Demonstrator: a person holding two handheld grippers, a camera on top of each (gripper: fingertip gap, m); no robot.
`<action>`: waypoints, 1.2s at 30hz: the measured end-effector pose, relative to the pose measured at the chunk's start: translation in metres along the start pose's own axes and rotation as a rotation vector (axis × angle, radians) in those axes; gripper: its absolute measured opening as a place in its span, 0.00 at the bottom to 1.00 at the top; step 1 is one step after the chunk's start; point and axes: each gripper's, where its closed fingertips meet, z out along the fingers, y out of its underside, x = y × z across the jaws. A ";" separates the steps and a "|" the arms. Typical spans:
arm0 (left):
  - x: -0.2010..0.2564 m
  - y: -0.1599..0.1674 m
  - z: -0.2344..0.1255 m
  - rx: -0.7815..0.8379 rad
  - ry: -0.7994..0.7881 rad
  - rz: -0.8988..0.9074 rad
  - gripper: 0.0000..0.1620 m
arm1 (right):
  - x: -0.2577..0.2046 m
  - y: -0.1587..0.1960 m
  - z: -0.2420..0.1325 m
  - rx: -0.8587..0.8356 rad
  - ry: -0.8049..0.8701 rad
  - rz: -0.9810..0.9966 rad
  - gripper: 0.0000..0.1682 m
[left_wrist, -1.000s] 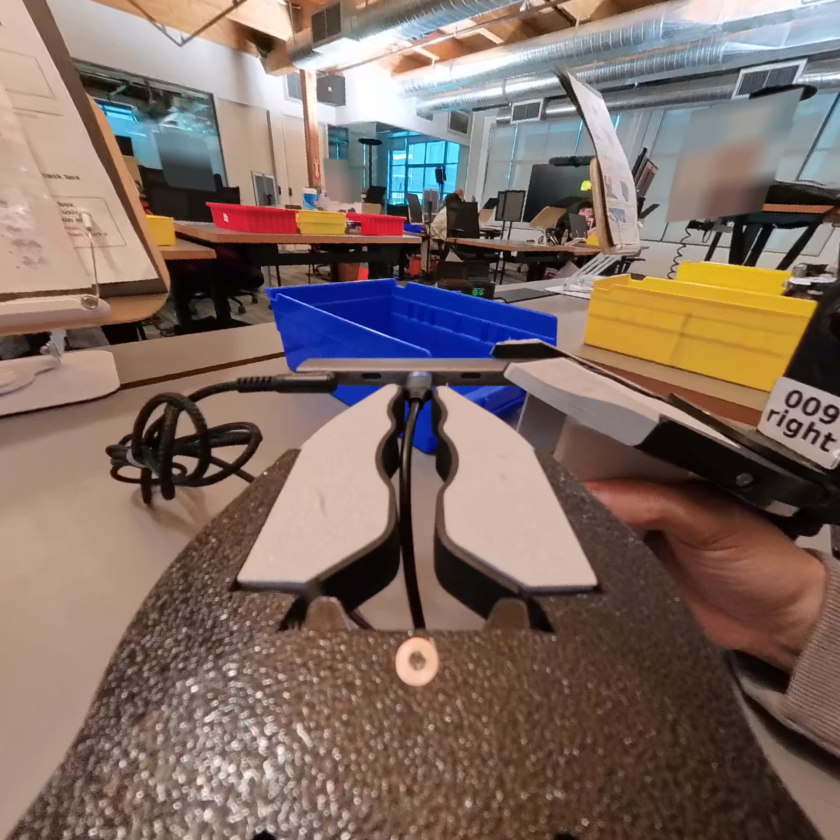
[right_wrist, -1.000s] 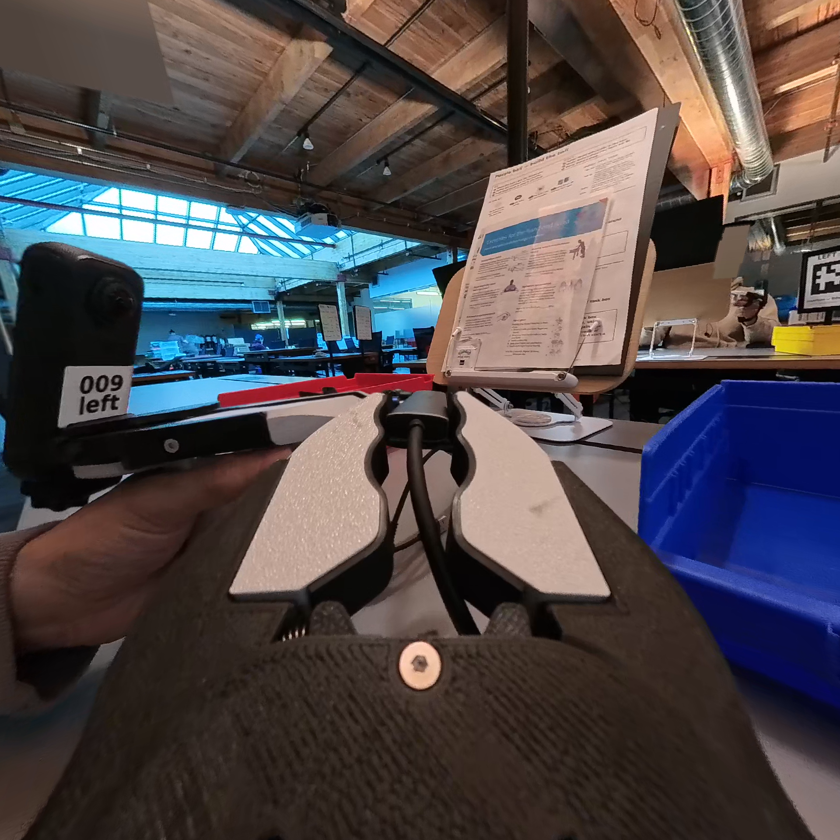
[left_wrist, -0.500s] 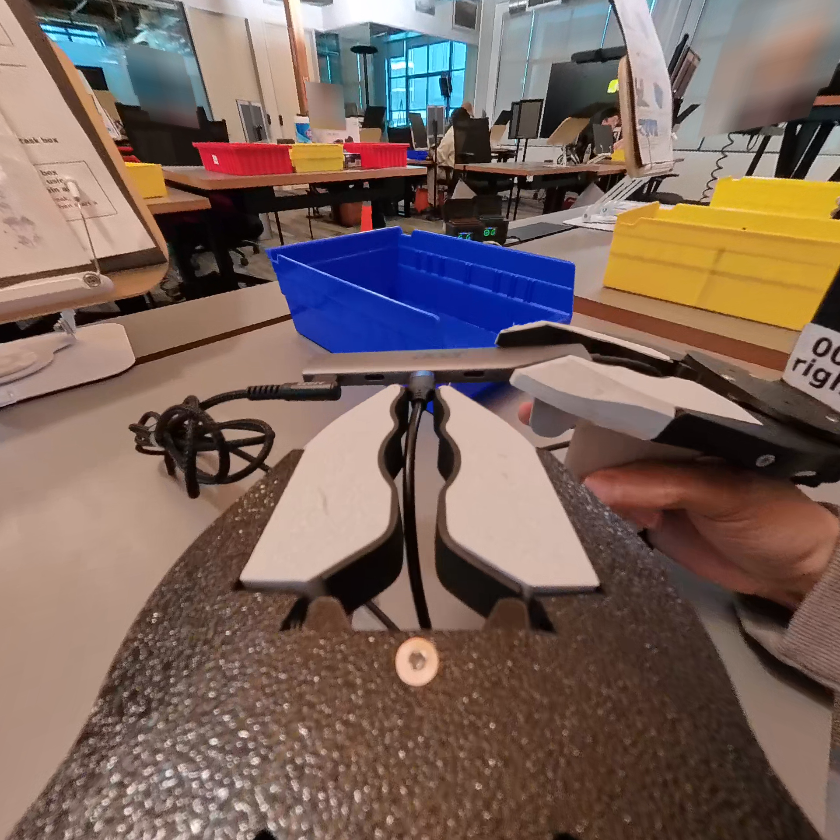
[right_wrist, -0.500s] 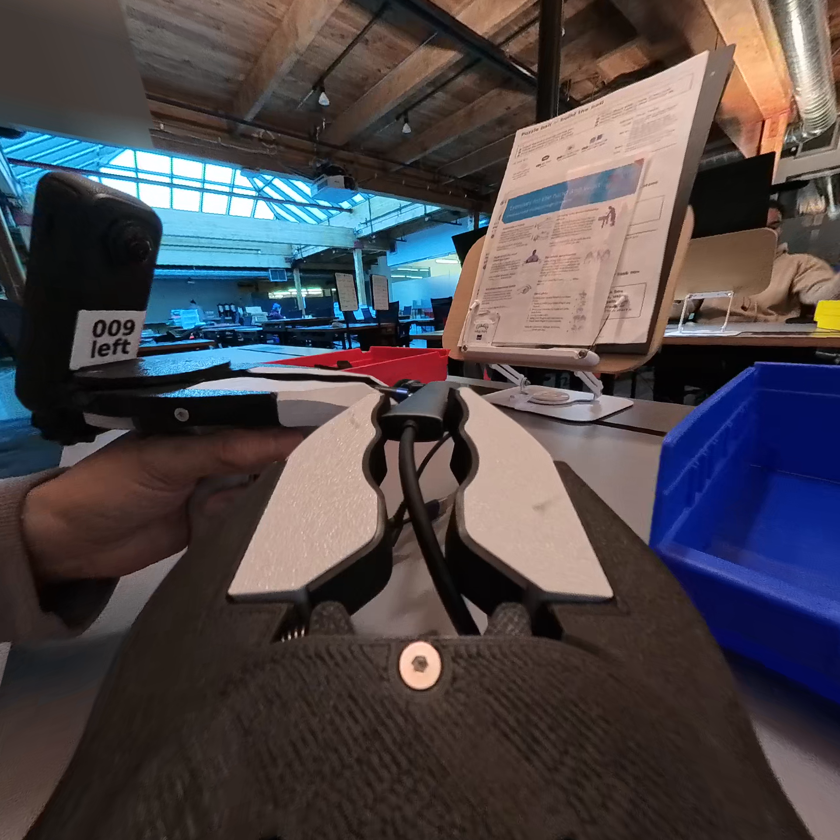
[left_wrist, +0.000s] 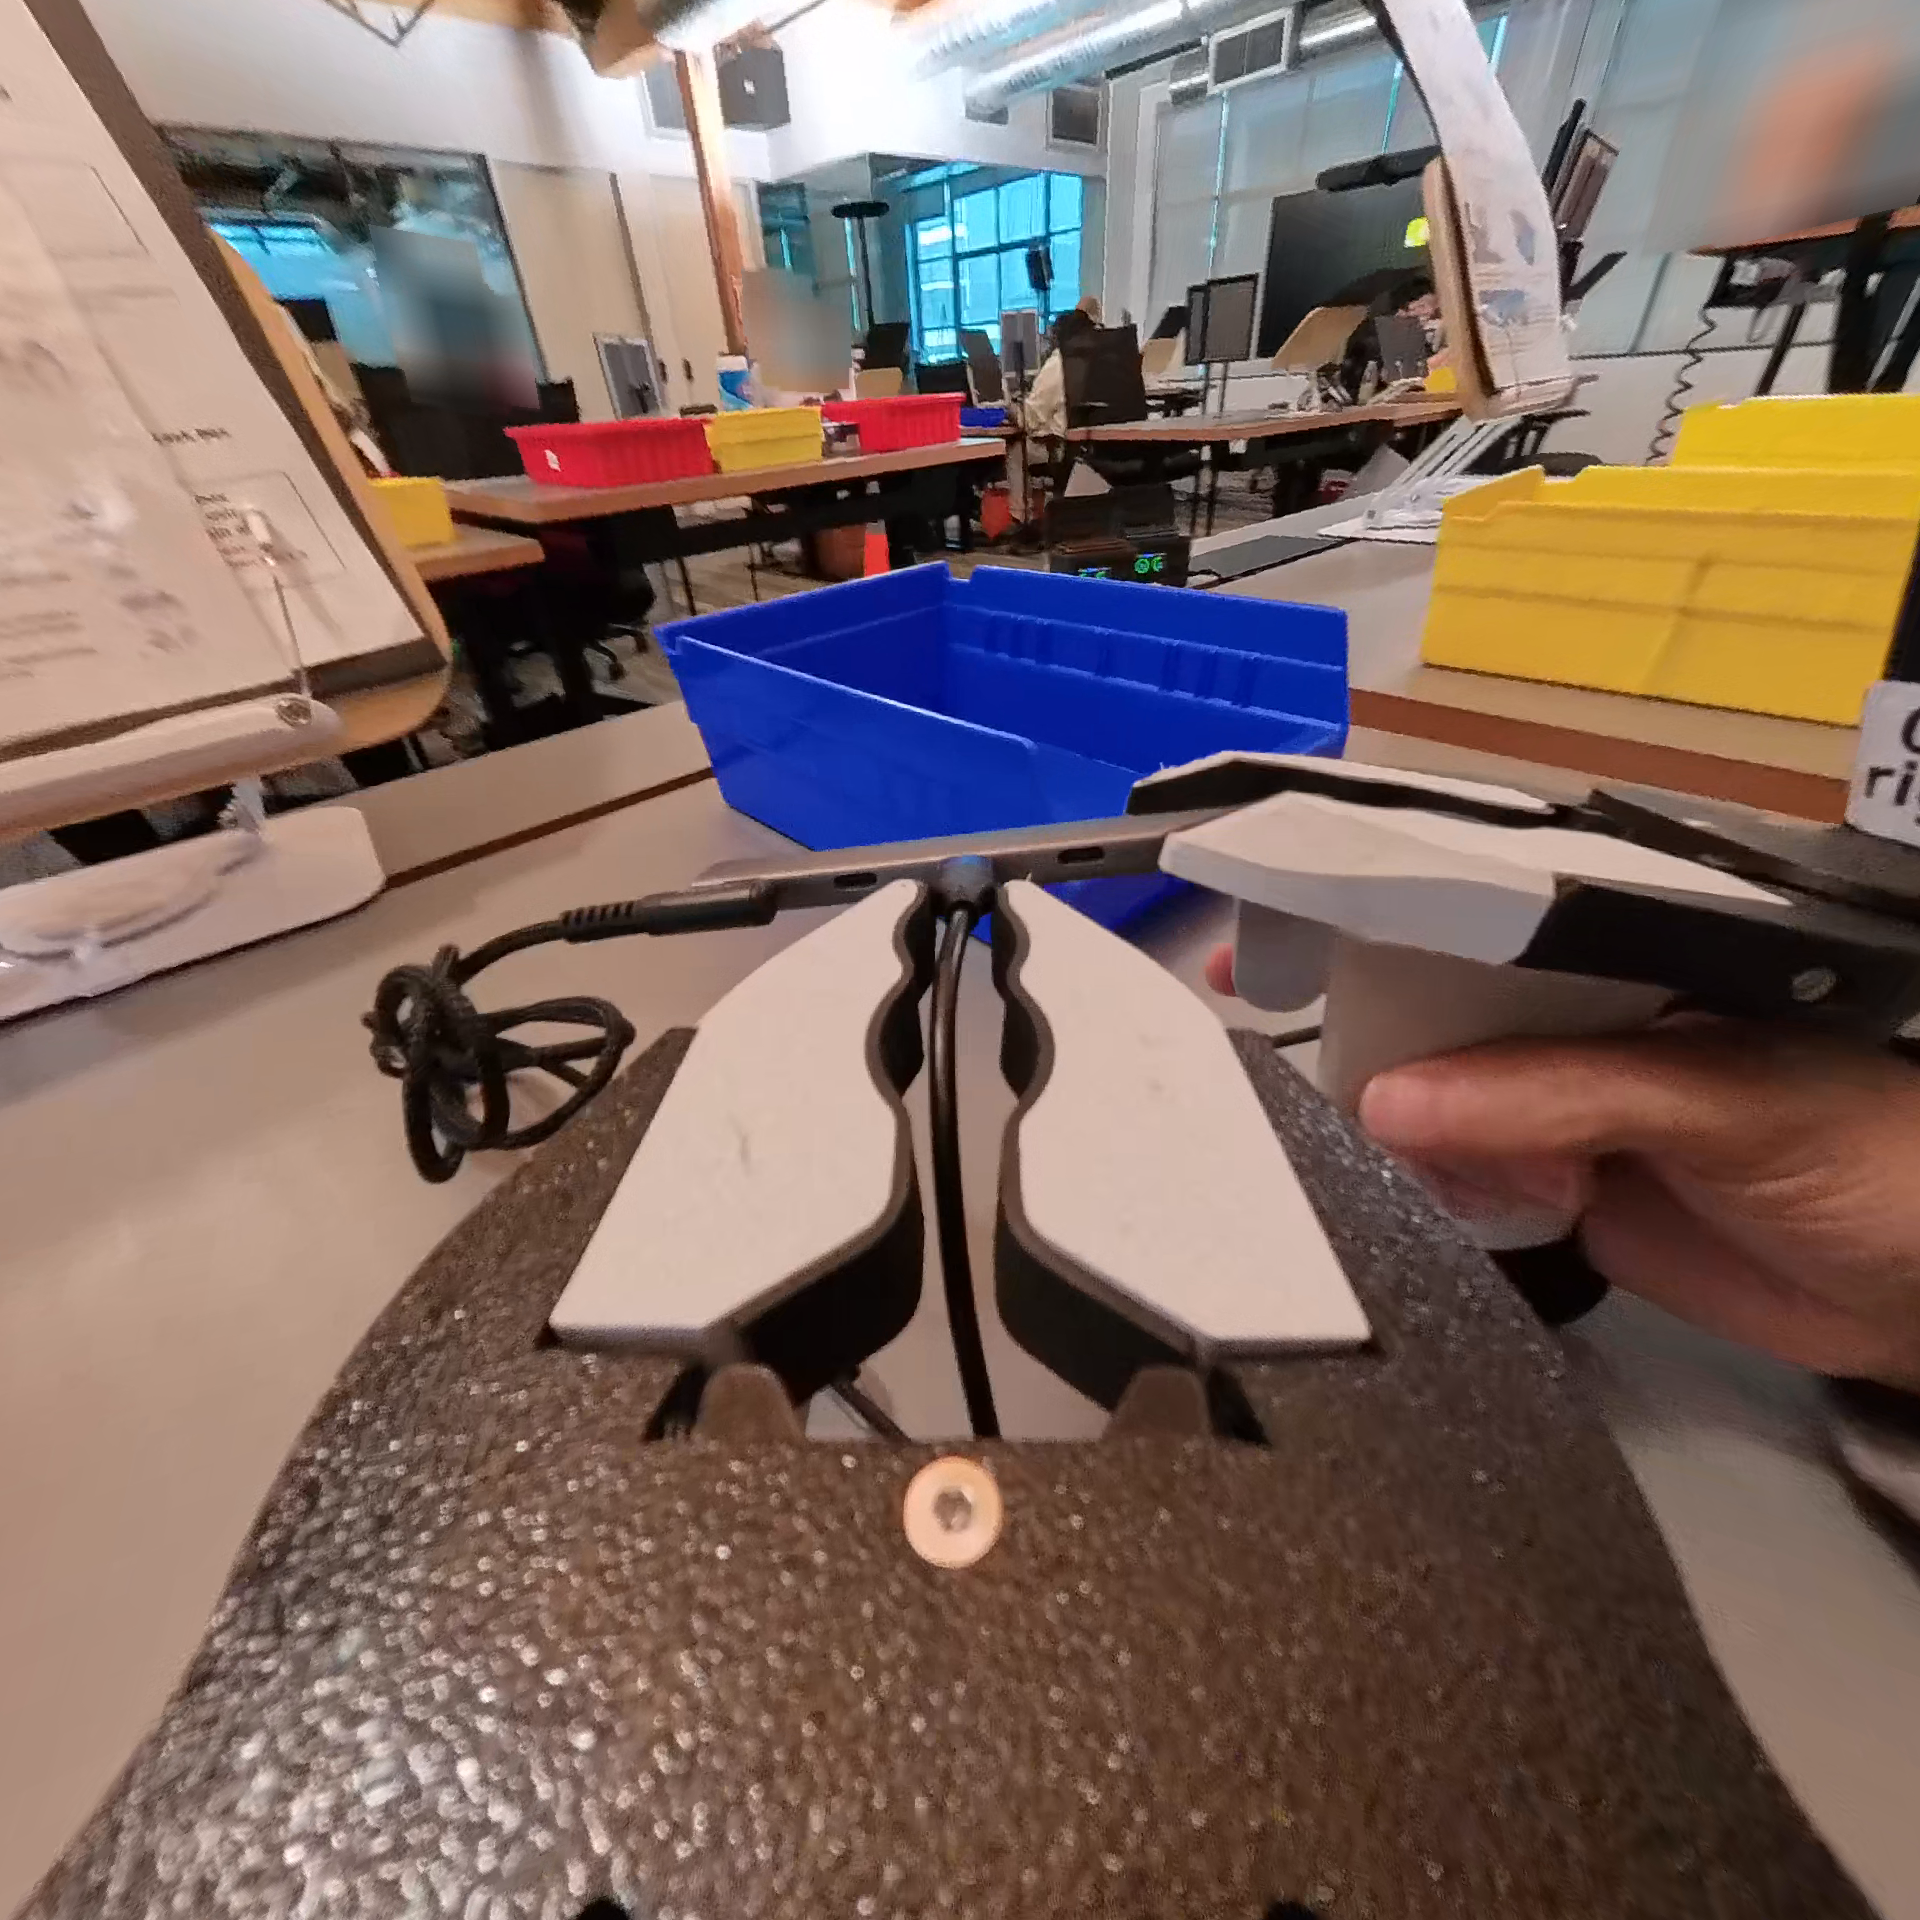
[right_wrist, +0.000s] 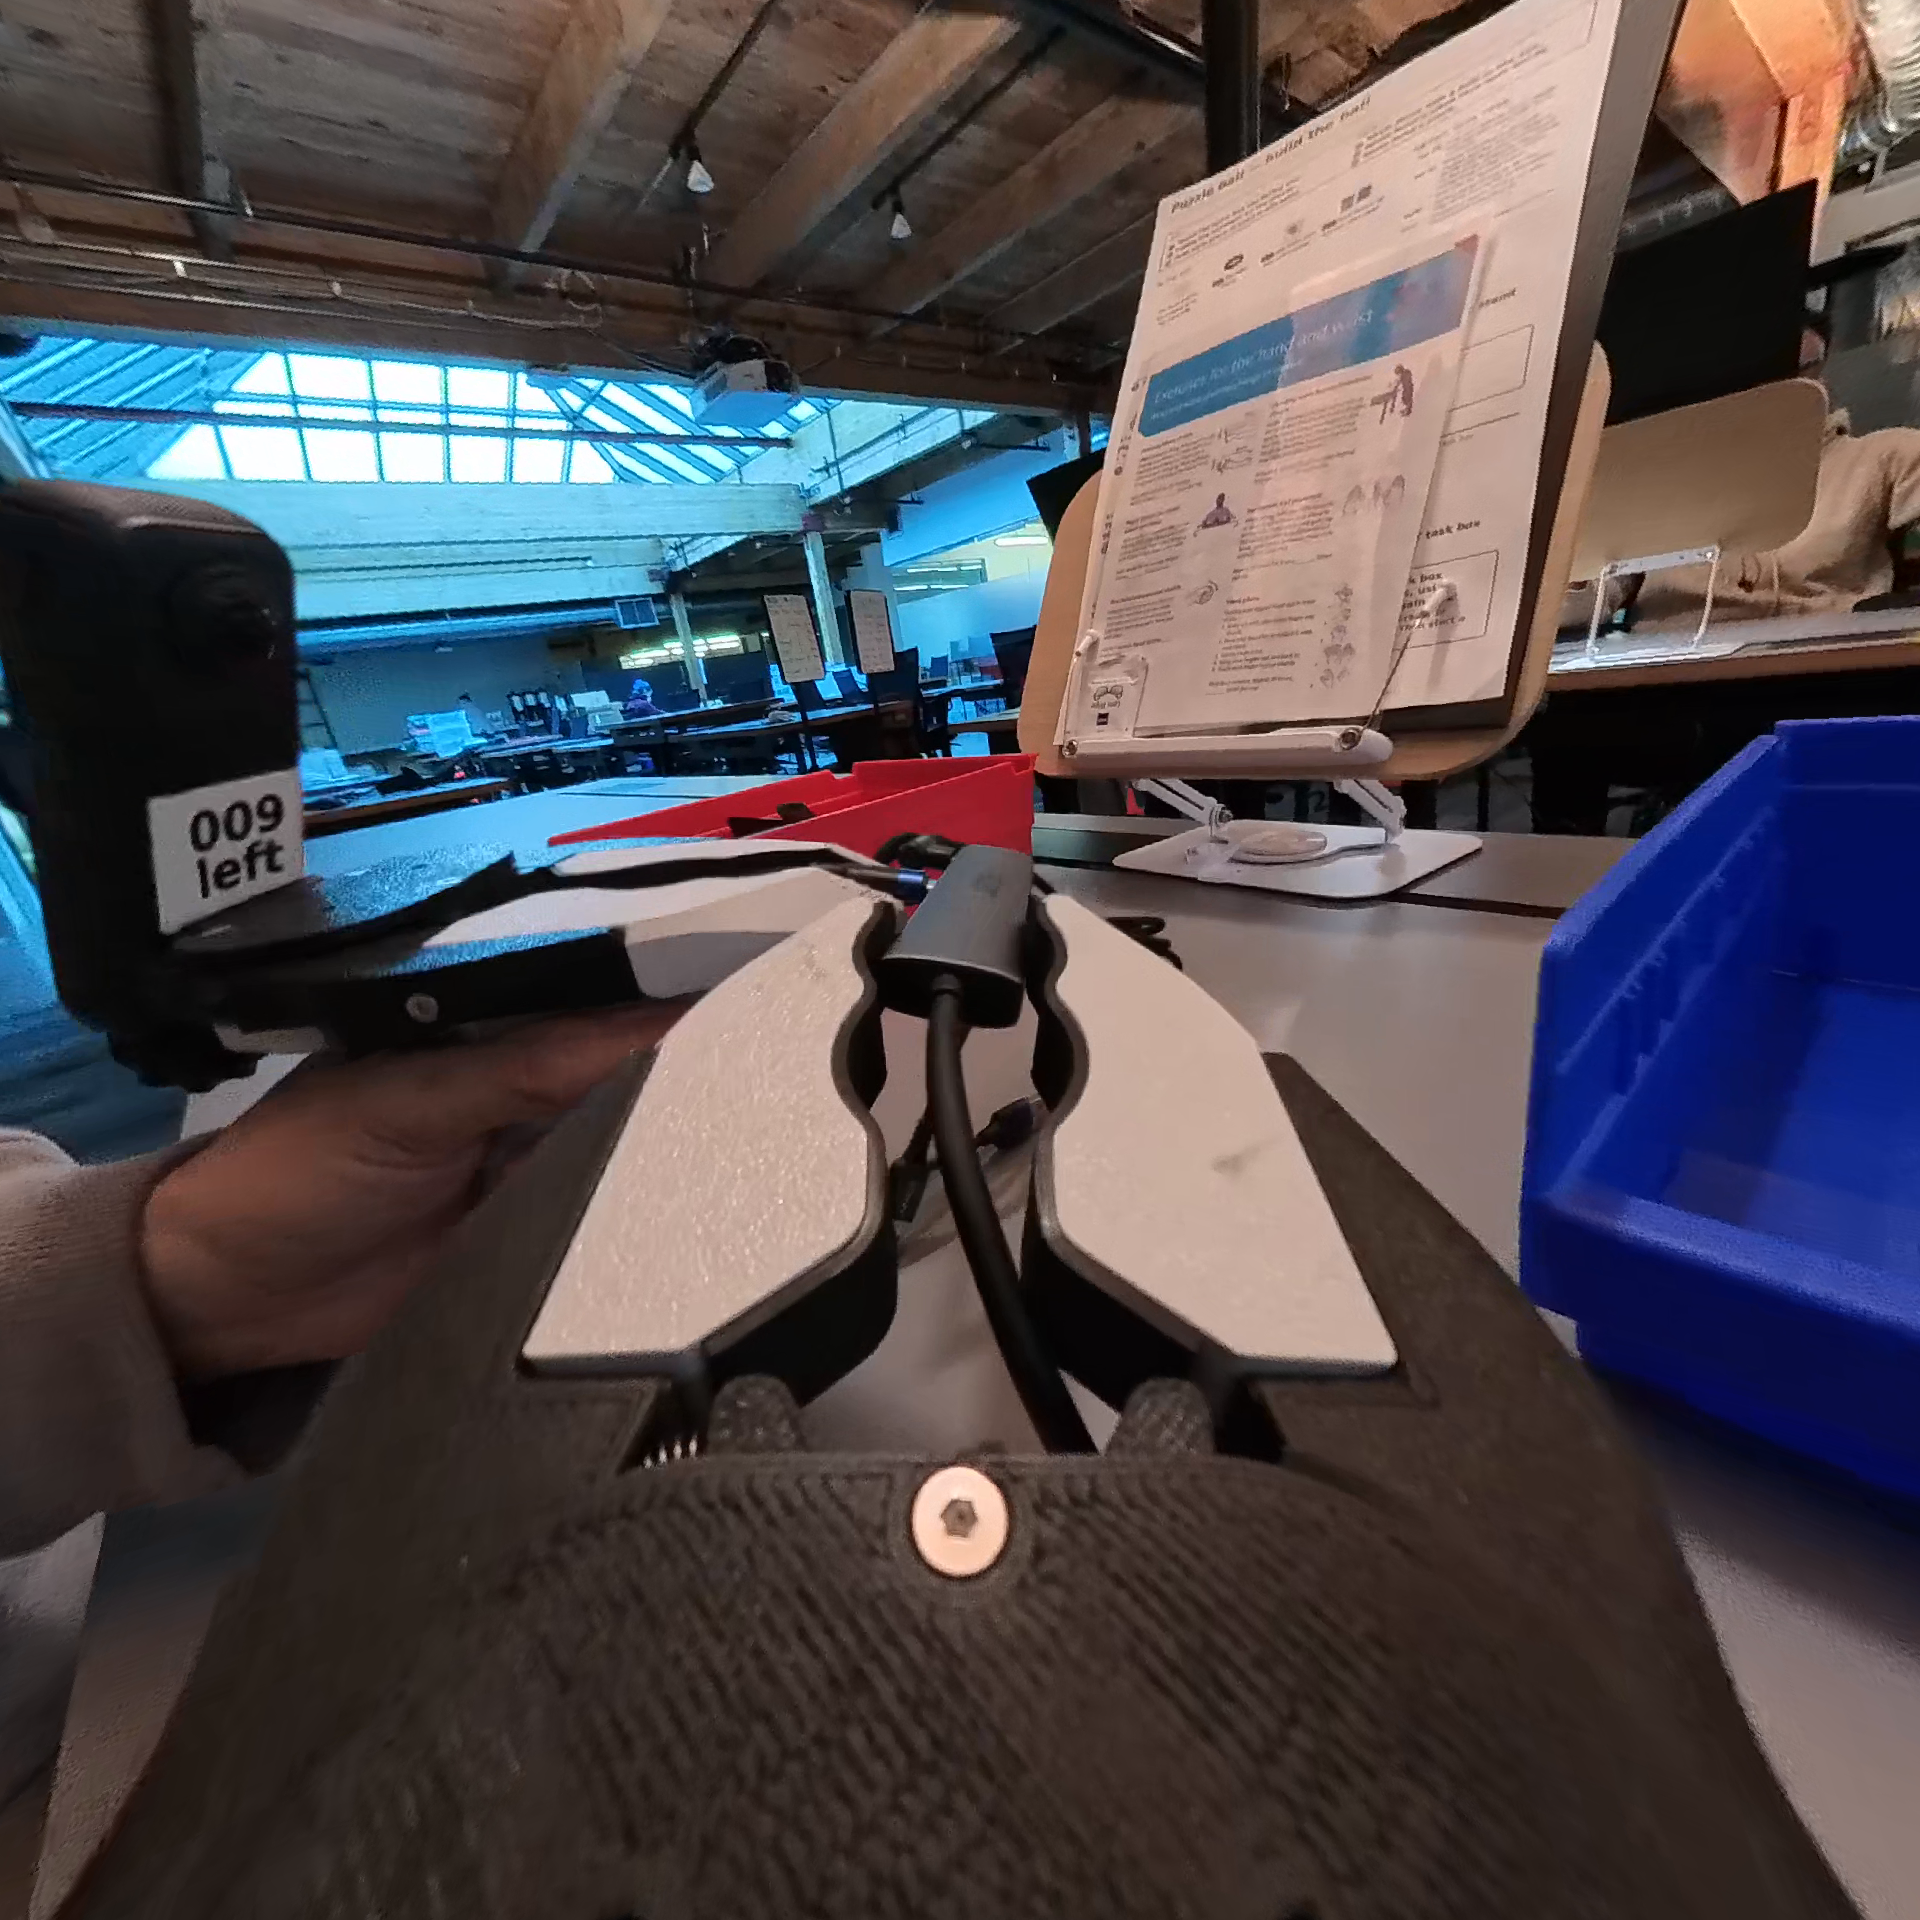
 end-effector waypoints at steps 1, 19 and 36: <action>-0.001 0.000 -0.001 0.009 -0.017 0.017 0.06 | -0.001 0.000 0.001 0.001 0.001 -0.004 0.15; -0.005 0.000 -0.005 0.042 -0.045 0.255 0.06 | -0.003 0.009 0.010 -0.079 0.024 0.074 0.15; -0.002 0.005 -0.005 -0.029 -0.019 -0.078 0.06 | -0.003 0.013 0.008 -0.099 0.067 -0.115 0.14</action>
